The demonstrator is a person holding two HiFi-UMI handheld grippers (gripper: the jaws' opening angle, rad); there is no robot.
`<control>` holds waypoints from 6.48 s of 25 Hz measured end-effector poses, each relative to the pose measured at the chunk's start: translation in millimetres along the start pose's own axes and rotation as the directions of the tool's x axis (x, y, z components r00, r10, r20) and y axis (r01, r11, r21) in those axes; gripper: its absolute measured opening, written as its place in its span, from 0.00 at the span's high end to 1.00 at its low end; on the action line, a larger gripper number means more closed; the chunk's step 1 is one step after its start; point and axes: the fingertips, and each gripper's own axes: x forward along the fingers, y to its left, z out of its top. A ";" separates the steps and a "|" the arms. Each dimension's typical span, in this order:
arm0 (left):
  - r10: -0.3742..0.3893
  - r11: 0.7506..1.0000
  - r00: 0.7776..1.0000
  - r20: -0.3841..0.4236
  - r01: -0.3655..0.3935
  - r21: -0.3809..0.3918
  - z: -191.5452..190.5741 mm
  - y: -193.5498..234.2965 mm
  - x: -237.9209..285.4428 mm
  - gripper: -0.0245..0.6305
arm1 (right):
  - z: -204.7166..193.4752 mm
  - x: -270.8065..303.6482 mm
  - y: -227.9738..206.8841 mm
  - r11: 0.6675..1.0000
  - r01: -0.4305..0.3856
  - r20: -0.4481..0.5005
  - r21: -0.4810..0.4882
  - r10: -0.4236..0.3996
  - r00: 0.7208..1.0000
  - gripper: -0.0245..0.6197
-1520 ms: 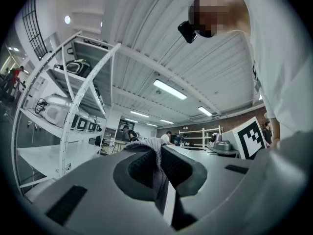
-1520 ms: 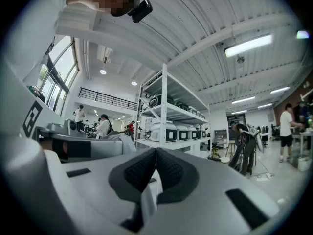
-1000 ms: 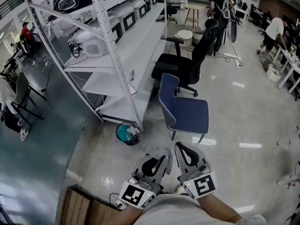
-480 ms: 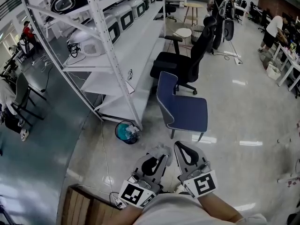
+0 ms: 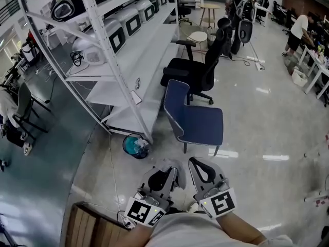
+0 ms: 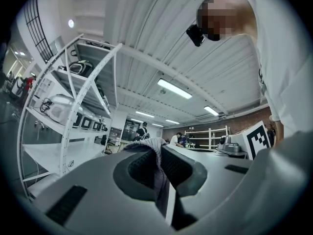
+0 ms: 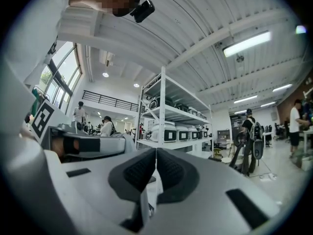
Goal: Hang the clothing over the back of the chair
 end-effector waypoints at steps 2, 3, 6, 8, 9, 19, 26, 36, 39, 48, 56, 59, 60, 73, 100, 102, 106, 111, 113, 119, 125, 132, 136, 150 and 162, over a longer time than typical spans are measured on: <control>0.024 1.000 1.000 0.004 -0.024 0.009 -1.8 -4.8 3.6 0.91 | -2.9 -9.1 -8.2 1.000 -0.014 -0.003 -0.008 0.014 1.000 0.93; 0.033 0.999 0.999 0.006 -0.033 0.014 -3.2 -8.6 5.4 0.91 | -3.9 -13.8 -12.0 1.000 -0.018 -0.002 -0.005 0.018 1.000 0.93; 0.049 0.999 0.999 0.009 -0.050 0.023 -8.7 -22.4 10.5 0.91 | -8.4 -25.8 -21.3 0.999 -0.031 0.003 -0.006 0.031 1.000 0.93; 0.054 0.998 0.999 0.009 -0.054 0.025 -11.7 -30.7 13.9 0.91 | -13.1 -31.1 -26.7 1.000 -0.031 0.002 -0.005 0.031 1.000 0.93; 0.054 0.998 0.998 0.009 -0.054 0.025 -12.6 -34.4 15.6 0.91 | -16.4 -33.3 -29.0 0.999 -0.032 -0.004 -0.007 0.032 0.999 0.93; 0.046 0.999 0.999 -0.012 -0.046 0.015 -21.3 -36.5 30.3 0.91 | -26.9 -31.2 -40.7 0.999 -0.041 -0.026 0.024 0.042 0.999 0.93; 0.010 1.000 1.000 -0.014 -0.010 -0.001 -23.1 -19.2 48.8 0.91 | -28.3 -8.2 -49.2 0.999 -0.032 -0.034 0.015 0.032 0.999 0.93; -0.017 0.999 0.999 -0.027 0.017 -0.035 -24.7 44.1 73.6 0.91 | -35.4 62.0 -42.0 0.997 -0.051 -0.058 0.061 0.054 0.997 0.93; -0.038 0.999 0.999 -0.022 0.037 -0.034 -19.3 60.5 81.0 0.91 | -33.2 82.5 -47.4 0.998 -0.033 -0.066 0.052 0.037 0.997 0.93; -0.075 0.995 0.997 -0.021 0.074 -0.072 -17.7 121.1 93.2 0.91 | -36.4 140.0 -49.8 1.000 0.007 -0.098 0.028 -0.004 0.995 0.93; -0.123 0.985 0.992 -0.013 0.121 -0.119 -14.7 165.0 97.9 0.91 | -42.4 182.0 -43.8 0.999 0.051 -0.139 0.015 -0.049 0.989 0.93; -0.133 0.983 0.991 -0.008 0.130 -0.130 -14.7 177.7 99.0 0.91 | -42.9 194.3 -36.0 0.999 0.047 -0.144 0.007 -0.046 0.989 0.93; -0.135 0.982 0.991 -0.004 0.133 -0.131 -13.6 180.9 100.2 0.91 | -42.1 198.1 -34.6 0.999 0.048 -0.141 0.010 -0.046 0.989 0.93; -0.126 0.985 0.992 -0.012 0.124 -0.124 -16.4 192.1 123.8 0.91 | -41.8 217.6 -58.0 0.999 0.032 -0.124 0.012 -0.030 0.992 0.93; -0.095 0.994 0.995 0.002 0.095 -0.055 -10.4 148.7 272.9 0.91 | -50.9 235.4 -231.7 0.995 -0.016 -0.068 0.095 0.023 0.997 0.93; -0.091 0.995 0.996 0.008 0.091 -0.045 -7.5 141.4 282.5 0.91 | -49.9 235.8 -240.7 0.994 -0.035 -0.059 0.102 0.042 0.997 0.93; -0.097 0.995 0.995 0.009 0.098 -0.033 -6.6 133.8 298.7 0.91 | -54.6 239.1 -256.2 0.992 -0.053 -0.049 0.113 0.059 0.997 0.93; -0.148 0.989 0.989 0.003 0.148 -0.022 -6.8 136.3 314.7 0.91 | -61.9 246.8 -270.1 0.992 -0.026 -0.051 0.121 0.032 0.998 0.93; -0.188 0.982 0.982 0.003 0.188 -0.029 -7.0 137.9 322.0 0.91 | -60.8 248.7 -276.4 0.994 0.003 -0.052 0.114 0.003 0.999 0.93; -0.376 0.927 0.926 -0.030 0.376 -0.018 -0.4 134.8 355.1 0.91 | -40.5 245.8 -300.1 0.983 0.119 -0.030 0.138 -0.116 0.993 0.93; -0.396 0.918 0.918 -0.002 0.396 0.011 12.0 172.1 402.3 0.91 | -45.4 249.6 -311.3 0.970 0.213 -0.056 0.119 -0.207 0.977 0.93; -0.333 0.940 0.943 -0.017 0.333 0.074 15.6 226.2 414.7 0.91 | -42.7 260.4 -304.3 0.968 0.229 -0.056 0.106 -0.224 0.973 0.93; -0.245 0.963 0.967 -0.073 0.252 0.102 -13.8 278.1 411.3 0.91 | -44.4 273.5 -298.5 0.970 0.224 -0.065 0.097 -0.218 0.974 0.93; 0.003 0.961 0.986 -0.165 0.043 0.273 -53.7 412.1 403.1 0.91 | -57.9 313.7 -281.9 0.978 0.201 -0.141 0.049 -0.193 0.971 0.93; 0.183 0.966 0.919 -0.351 -0.101 0.238 -168.8 458.2 338.3 0.91 | -70.5 336.6 -265.5 0.984 0.176 -0.213 0.020 -0.168 0.963 0.93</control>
